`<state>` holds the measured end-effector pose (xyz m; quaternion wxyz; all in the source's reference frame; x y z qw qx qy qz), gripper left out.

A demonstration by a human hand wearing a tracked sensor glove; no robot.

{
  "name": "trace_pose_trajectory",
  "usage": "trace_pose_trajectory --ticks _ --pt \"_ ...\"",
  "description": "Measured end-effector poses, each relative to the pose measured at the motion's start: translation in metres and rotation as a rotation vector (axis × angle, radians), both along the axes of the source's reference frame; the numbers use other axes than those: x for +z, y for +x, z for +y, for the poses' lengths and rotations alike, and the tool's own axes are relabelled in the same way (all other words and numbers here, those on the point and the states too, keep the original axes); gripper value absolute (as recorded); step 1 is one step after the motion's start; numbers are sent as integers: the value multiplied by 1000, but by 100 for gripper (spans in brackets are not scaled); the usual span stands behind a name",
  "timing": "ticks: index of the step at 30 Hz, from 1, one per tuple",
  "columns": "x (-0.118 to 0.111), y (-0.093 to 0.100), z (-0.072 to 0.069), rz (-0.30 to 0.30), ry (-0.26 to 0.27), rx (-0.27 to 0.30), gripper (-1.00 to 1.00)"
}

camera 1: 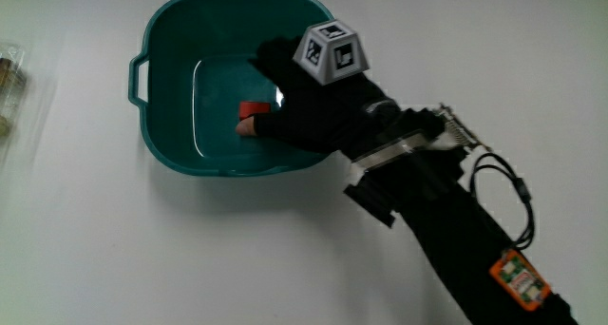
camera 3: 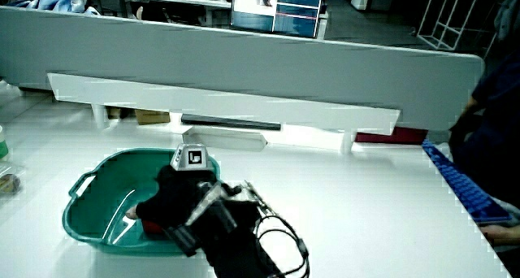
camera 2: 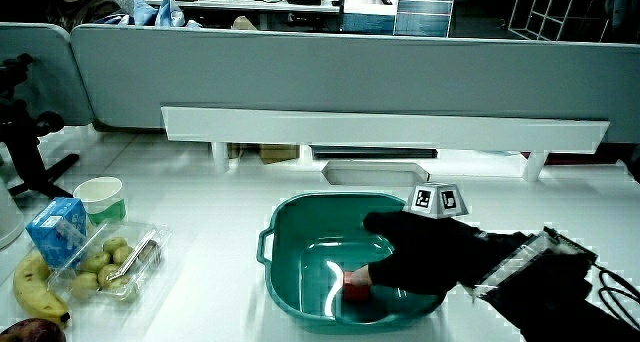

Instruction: Place red block

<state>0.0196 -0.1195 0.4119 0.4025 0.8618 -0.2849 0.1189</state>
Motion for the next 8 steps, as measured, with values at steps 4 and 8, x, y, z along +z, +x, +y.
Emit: trace_pose_trajectory --ticks 4,8 --pt "-4 22 -10 -60 31 26 -100" --pt "-49 40 -6 -45 129 93 -100"
